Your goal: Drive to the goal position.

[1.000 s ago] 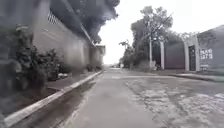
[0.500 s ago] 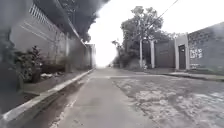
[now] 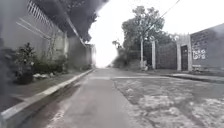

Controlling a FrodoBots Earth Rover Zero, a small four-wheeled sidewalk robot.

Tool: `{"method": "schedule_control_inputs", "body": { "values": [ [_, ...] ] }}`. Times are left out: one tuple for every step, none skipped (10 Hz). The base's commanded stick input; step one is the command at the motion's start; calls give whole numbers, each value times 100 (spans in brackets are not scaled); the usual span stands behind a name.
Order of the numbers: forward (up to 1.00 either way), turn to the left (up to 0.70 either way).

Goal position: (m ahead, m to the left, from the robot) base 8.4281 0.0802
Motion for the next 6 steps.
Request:
{"method": "schedule_control_inputs", "body": {
  "values": [
    [70, 0],
    [70, 0],
    [70, 0],
    [70, 0],
    [70, 0],
    [70, 0]
  ]
}}
